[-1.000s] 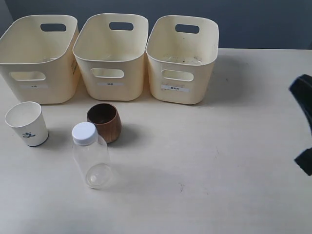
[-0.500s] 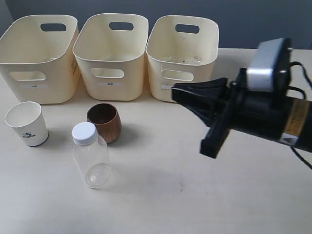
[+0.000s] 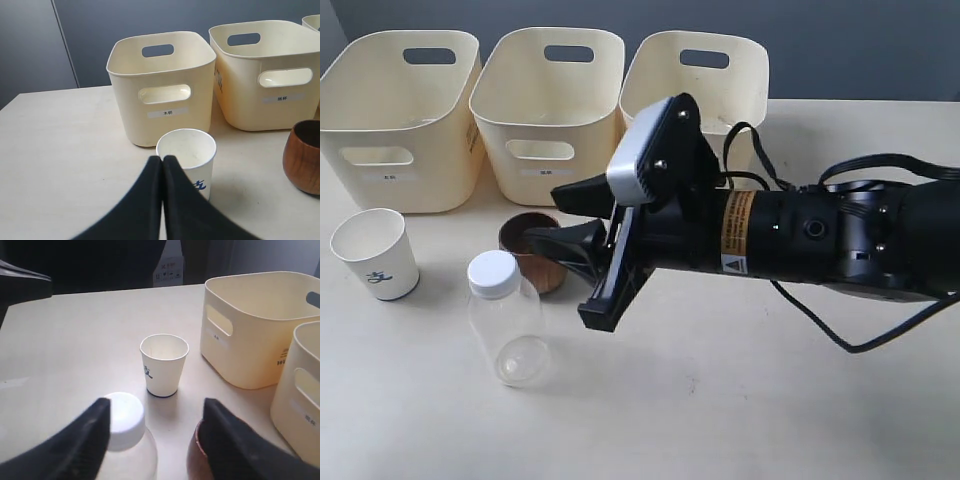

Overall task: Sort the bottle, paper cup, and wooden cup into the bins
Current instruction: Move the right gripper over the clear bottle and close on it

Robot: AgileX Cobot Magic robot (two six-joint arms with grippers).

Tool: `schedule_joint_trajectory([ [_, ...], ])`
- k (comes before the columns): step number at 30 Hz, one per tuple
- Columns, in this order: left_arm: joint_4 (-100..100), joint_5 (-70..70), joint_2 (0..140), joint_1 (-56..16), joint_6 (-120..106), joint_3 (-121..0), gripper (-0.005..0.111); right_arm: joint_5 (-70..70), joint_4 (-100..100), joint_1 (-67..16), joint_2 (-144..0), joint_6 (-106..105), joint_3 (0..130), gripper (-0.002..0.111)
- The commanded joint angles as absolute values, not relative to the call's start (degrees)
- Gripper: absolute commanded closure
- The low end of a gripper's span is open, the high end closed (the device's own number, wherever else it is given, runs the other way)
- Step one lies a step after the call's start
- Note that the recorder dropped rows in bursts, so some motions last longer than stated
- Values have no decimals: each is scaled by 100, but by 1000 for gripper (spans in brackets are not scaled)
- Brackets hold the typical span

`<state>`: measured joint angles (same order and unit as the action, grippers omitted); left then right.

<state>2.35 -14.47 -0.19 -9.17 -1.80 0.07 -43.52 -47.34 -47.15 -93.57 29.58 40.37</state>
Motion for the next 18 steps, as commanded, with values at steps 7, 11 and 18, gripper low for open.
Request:
schedule_joint_trajectory([
  [7,244,-1367,0,-932,-163,0,107,-5048,-5118,-4744,-9818,3142,4122,39],
  [11,244,-1367,0,-932,-163,0,107,-5388,-5388,-4744,-10179,3132,4321,39],
  [18,244,-1367,0,-932,-163,0,107,-5547,-5479,-4744,-10462,3153,4556,39],
])
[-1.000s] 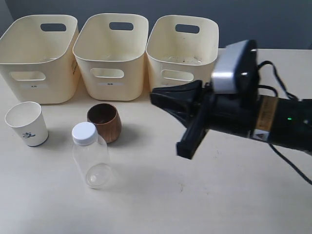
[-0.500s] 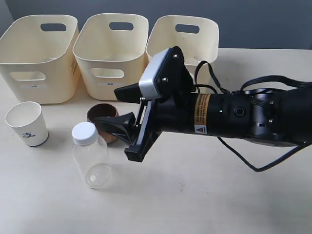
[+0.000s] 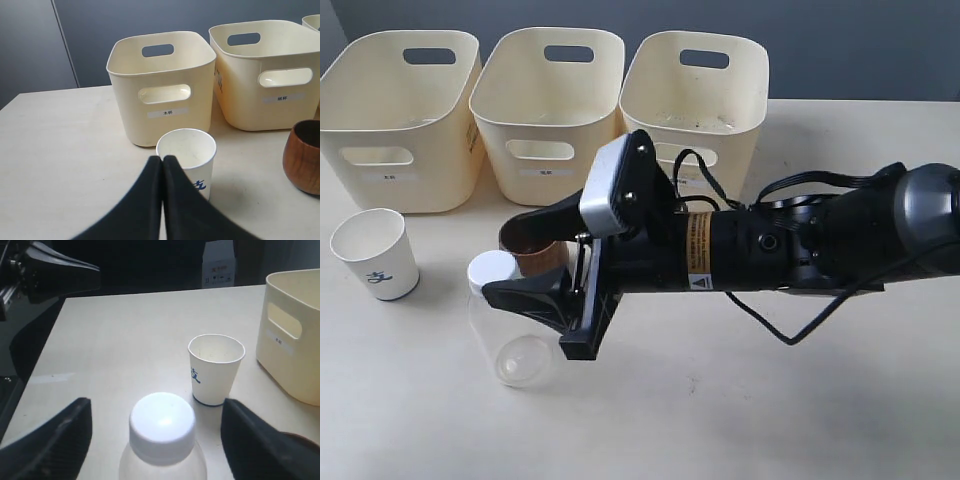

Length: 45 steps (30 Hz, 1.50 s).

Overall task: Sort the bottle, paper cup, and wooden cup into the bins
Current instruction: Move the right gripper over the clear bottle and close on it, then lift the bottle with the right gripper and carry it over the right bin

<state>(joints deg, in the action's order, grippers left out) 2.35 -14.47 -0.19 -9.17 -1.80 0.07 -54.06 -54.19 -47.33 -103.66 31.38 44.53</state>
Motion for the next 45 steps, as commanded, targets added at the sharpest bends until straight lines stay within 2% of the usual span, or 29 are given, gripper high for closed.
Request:
schedule_joint_trajectory([
  [1,244,-1367,0,-932,-163,0,107,-5547,-5479,-4744,-10501,3153,4579,39],
  [8,244,-1367,0,-932,-163,0,107,-5662,-5545,-4744,-10888,3138,4963,39],
  [11,244,-1367,0,-932,-163,0,107,-5720,-5534,-4744,-10911,3138,5000,33],
  [17,244,-1367,0,-932,-163,0,107,-5761,-5496,-4744,-11057,3138,5022,32],
  [23,244,-1367,0,-932,-163,0,107,-5740,-5499,-4827,-11428,3154,5345,32],
  [29,244,-1367,0,-932,-163,0,107,-5704,-5438,-4931,-11478,3154,5414,40],
  [31,244,-1367,0,-932,-163,0,107,-5466,-5452,-4931,-11478,3191,5414,43],
  [32,244,-1367,0,-932,-163,0,107,-5290,-5452,-4943,-11478,3215,5414,53],
  [33,244,-1367,0,-932,-163,0,107,-5265,-5452,-4943,-11478,3215,5414,66],
  [34,244,-1367,0,-932,-163,0,107,-5237,-5493,-4943,-11478,3215,5414,91],
  [35,244,-1367,0,-932,-163,0,107,-5276,-5505,-4943,-11478,3131,5414,110],
  [36,244,-1367,0,-932,-163,0,107,-5352,-5505,-4943,-11478,3111,5414,106],
  [45,244,-1367,0,-932,-163,0,107,-5308,-5586,-4943,-11015,3191,5414,108],
])
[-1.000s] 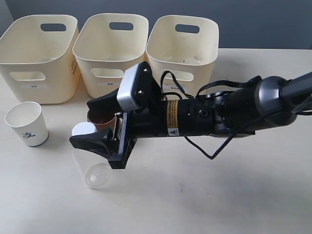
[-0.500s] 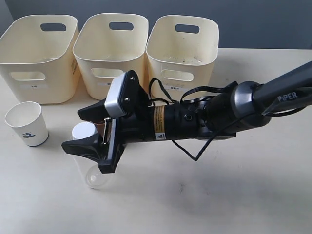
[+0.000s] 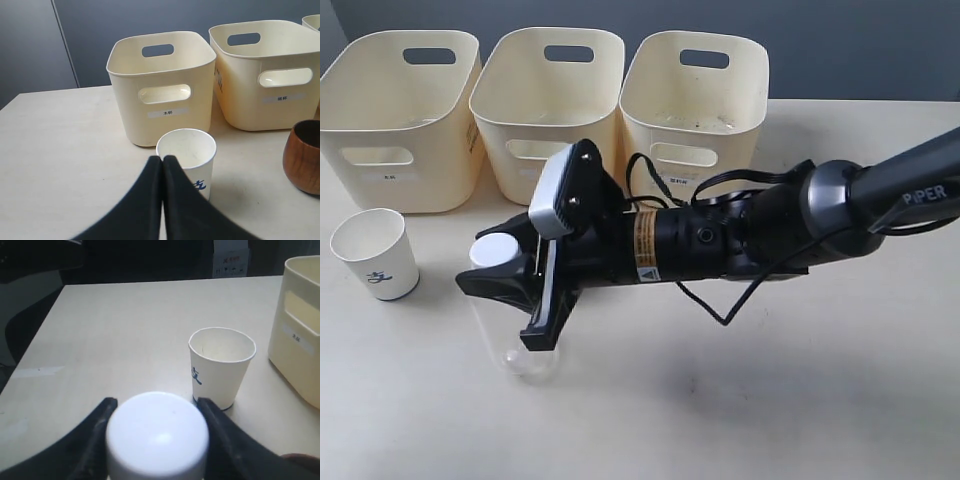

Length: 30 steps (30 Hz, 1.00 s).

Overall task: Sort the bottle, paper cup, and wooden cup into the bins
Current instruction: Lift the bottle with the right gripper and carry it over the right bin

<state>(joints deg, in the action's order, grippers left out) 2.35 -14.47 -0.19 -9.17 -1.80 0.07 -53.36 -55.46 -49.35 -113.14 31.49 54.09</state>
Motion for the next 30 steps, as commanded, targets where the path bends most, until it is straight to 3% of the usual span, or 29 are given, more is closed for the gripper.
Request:
schedule_joint_trajectory([
  [1,244,-1367,0,-932,-163,0,107,-5256,-5601,-4943,-10824,3302,5414,108],
  [14,244,-1367,0,-932,-163,0,107,-3484,-5428,-4853,-9179,3458,5414,108],
  [30,244,-1367,0,-932,-163,0,107,-3498,-4729,-2985,-8832,3434,5764,108],
])
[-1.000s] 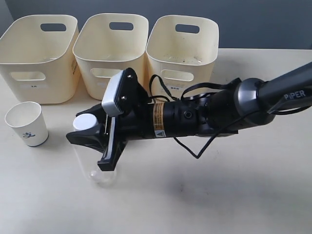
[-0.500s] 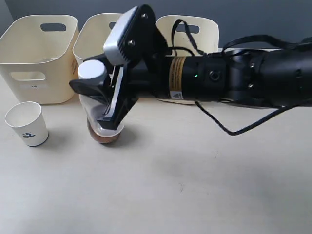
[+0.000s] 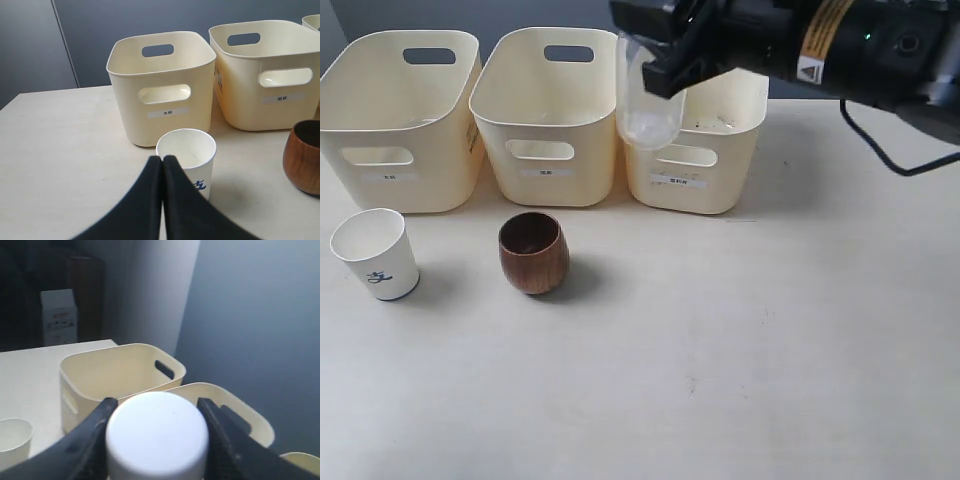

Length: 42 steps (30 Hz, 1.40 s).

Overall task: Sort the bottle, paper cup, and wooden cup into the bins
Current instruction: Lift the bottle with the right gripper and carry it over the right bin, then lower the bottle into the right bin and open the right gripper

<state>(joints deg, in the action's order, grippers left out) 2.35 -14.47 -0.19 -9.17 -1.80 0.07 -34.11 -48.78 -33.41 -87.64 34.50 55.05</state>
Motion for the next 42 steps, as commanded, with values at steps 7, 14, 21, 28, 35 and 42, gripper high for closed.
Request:
schedule_joint_trajectory([
  [7,244,-1367,0,-932,-163,0,107,-3477,-4680,-2568,-9545,3423,6555,108],
  [14,244,-1367,0,-932,-163,0,107,-3504,-4579,-2222,-10741,3409,7536,108],
  [21,244,-1367,0,-932,-163,0,107,-3526,-4426,-1997,-11782,3432,8165,108],
  [28,244,-1367,0,-932,-163,0,107,-3498,-4423,-1997,-12435,3446,8519,108],
  [35,244,-1367,0,-932,-163,0,107,-3315,-4423,-1997,-12782,3468,8570,106],
  [42,244,-1367,0,-932,-163,0,107,-2919,-4440,-1997,-12887,3605,8573,87],
])
